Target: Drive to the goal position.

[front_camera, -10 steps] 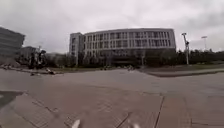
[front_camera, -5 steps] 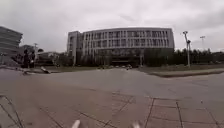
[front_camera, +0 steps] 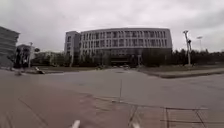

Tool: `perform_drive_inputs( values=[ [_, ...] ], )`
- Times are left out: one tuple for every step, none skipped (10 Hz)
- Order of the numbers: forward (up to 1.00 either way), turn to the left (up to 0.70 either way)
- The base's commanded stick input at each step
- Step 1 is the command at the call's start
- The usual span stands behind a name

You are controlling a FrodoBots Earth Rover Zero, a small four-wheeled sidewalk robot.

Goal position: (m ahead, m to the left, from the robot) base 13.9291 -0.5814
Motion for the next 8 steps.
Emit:
perform_drive_inputs(
  values=[
    [1.00,0.00],
    [1.00,0.00],
    [1.00,0.00],
    [1.00,0.00],
    [1.00,0.00],
    [1.00,-0.17],
    [1.00,-0.16],
    [1.00,-0.09]
  ],
)
